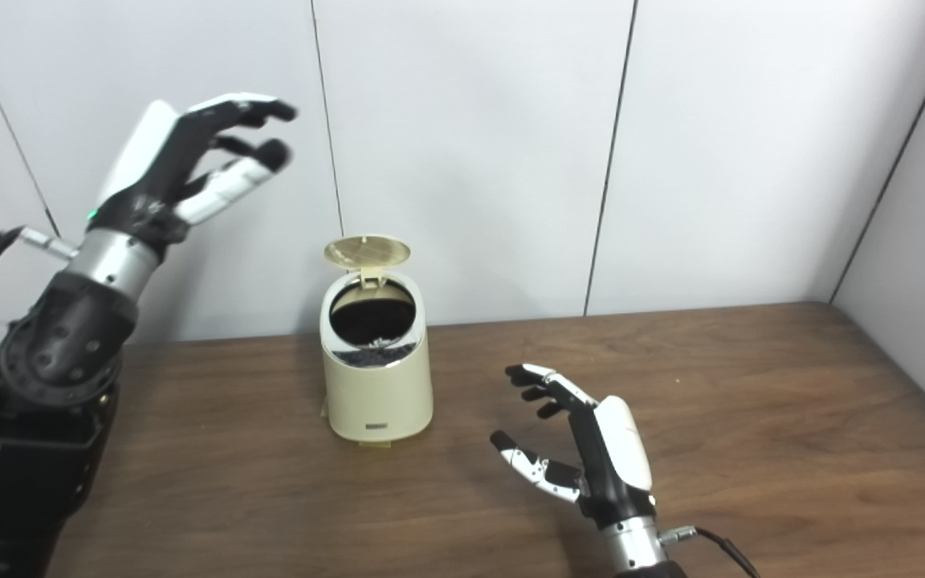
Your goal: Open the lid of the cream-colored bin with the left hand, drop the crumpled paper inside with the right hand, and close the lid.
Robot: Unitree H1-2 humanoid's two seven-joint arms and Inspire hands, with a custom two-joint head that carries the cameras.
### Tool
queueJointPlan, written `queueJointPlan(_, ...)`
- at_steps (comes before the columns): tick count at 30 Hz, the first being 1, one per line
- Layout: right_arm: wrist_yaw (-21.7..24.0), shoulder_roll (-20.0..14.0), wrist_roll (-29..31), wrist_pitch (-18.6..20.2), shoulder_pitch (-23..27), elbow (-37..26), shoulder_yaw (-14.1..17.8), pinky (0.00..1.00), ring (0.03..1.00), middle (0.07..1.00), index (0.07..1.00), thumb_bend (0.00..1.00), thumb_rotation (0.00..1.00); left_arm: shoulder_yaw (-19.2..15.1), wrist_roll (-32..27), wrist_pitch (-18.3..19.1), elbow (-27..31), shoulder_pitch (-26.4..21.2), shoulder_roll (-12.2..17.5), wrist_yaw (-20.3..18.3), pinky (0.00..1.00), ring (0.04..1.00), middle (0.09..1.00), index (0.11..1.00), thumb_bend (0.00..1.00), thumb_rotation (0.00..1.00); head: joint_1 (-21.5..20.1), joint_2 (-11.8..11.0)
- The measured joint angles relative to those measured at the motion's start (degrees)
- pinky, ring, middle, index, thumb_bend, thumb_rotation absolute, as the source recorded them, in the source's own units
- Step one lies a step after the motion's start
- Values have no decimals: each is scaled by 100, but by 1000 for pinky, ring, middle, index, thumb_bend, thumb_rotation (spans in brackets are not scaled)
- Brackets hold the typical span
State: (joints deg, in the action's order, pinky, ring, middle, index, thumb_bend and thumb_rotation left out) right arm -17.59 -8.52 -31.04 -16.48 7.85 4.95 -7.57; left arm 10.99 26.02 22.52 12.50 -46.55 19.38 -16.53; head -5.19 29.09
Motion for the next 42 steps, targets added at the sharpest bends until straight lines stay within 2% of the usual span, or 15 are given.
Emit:
queueJointPlan(4,1,-7,8,0,3,3,-22,565,683,723,738,254,319,434,402,168,-131,-212,-4,-338,790,894,907,891,997,1000,9,-9)
queueJointPlan(8,2,-10,29,1,6,7,-30,571,687,723,734,258,273,879,809,157,-464,-457,-16,-529,707,849,889,858,996,1000,35,-53)
queueJointPlan(14,9,-12,37,15,12,7,-47,575,691,726,736,254,266,1181,1240,66,-884,-686,-126,-661,796,910,885,833,1000,1000,35,-70)
queueJointPlan(18,35,-15,39,38,12,7,-56,581,694,729,739,260,286,1361,1455,12,-1208,-712,-197,-702,805,930,892,837,1000,1000,35,-88)
queueJointPlan(20,76,-15,41,48,10,3,-57,584,696,730,739,262,292,1408,1511,-21,-1324,-712,-220,-712,825,934,890,837,1000,1000,35,-97)
queueJointPlan(25,104,-14,27,47,11,4,-57,566,685,719,730,256,221,1511,1675,-147,-1441,-713,-236,-811,825,914,890,847,1000,1000,35,-97)
queueJointPlan(30,119,-14,38,48,11,4,-56,577,689,726,737,258,255,1528,1795,-180,-1471,-710,-274,-830,839,897,881,850,1000,1000,53,-97)
queueJointPlan(42,220,-17,49,51,8,1,-54,584,695,731,738,261,211,1574,2034,-180,-1481,-534,-264,-1103,815,878,870,836,1000,1000,79,-105)
